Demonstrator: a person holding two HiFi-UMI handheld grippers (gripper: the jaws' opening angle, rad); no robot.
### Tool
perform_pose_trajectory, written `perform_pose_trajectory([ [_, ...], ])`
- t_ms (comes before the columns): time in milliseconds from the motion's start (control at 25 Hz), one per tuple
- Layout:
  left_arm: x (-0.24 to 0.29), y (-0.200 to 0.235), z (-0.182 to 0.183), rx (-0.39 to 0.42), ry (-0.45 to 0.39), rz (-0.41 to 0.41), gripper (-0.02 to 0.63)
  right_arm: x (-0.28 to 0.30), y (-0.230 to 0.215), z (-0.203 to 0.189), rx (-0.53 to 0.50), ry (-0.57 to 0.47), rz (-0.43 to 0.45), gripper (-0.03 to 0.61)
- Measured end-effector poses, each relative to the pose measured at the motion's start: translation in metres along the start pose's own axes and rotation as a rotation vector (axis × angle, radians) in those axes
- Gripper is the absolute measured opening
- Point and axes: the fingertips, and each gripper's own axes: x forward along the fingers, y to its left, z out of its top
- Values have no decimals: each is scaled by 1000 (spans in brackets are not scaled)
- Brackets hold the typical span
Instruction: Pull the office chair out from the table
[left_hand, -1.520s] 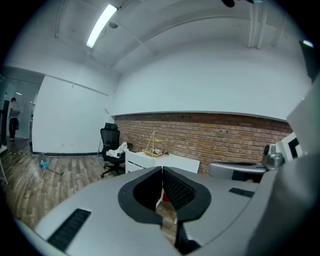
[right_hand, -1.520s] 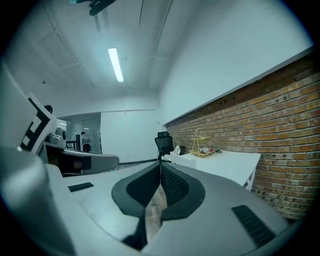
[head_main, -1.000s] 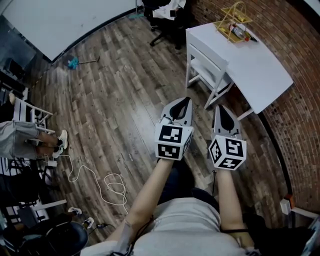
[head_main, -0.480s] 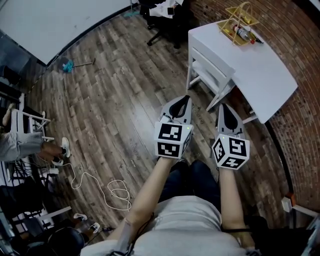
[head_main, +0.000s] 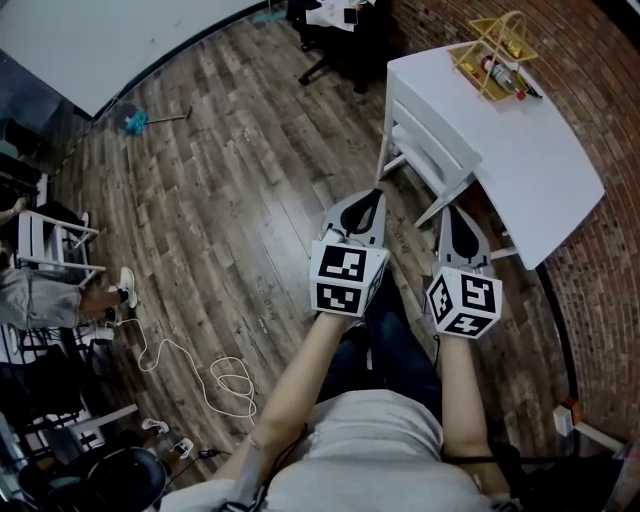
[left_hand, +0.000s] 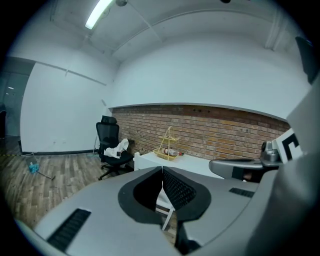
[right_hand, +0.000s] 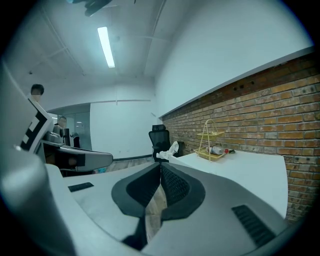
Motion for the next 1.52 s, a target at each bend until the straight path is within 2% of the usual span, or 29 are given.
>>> perform_pose_trajectory([
  [360, 63, 37, 12, 2, 26, 18, 15, 78, -16, 7, 7, 18, 18, 17],
  [1000, 233, 80, 63, 58, 80, -26, 15, 236, -90, 43, 7, 50, -3, 17],
  [1320, 287, 85, 63, 68, 121, -52, 15, 274, -123, 40, 17, 94, -34, 17],
  [1520, 311, 76, 59, 92, 161, -98, 15, 284, -137, 33, 29, 125, -42, 17],
])
